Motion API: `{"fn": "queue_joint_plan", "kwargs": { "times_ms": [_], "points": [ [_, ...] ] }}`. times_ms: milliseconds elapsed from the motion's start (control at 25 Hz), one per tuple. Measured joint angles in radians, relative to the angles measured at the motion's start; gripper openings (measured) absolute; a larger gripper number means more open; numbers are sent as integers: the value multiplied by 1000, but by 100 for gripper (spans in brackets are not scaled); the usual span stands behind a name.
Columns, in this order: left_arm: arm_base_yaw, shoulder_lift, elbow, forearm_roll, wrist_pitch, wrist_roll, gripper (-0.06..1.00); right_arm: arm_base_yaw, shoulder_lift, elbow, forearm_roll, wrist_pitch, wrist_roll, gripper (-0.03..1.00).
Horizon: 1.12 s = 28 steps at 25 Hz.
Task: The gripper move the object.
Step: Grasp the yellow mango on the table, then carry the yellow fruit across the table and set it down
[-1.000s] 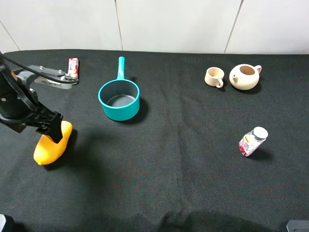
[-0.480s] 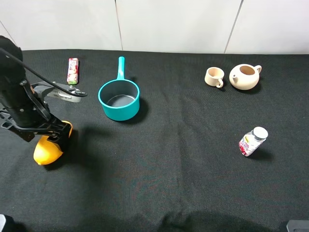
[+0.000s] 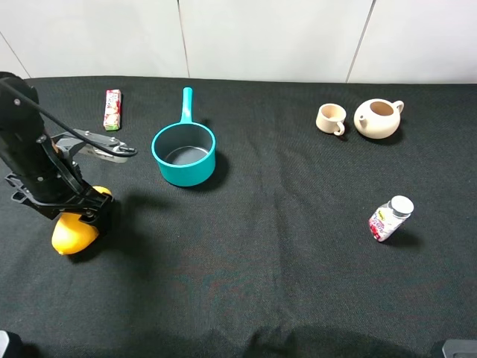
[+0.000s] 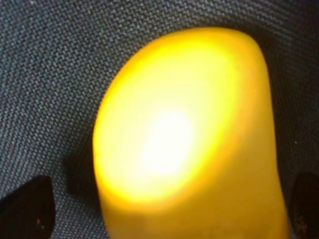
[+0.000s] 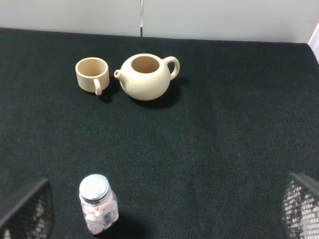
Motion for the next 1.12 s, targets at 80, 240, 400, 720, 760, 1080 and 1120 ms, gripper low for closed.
{"fn": "queue_joint_plan", "kwargs": {
  "times_ms": [80,240,400,720,760,1080,1120],
  "points": [
    [0,0,9,0,-15,0,99,0,0,0,0,0,0,69],
    [0,0,25,0,-42,1,98,0,0,0,1,0,0,69],
    [0,0,29,0,-61,1,92,0,0,0,2,0,0,69],
    [0,0,29,-3,-74,1,70,0,0,0,3,0,0,69],
    [0,0,29,-3,-75,1,70,0,0,0,3,0,0,69],
    [0,0,30,-3,-75,1,70,0,0,0,3,0,0,69],
    [0,0,30,-3,-75,1,70,0,0,0,3,0,0,69]
  ]
}}
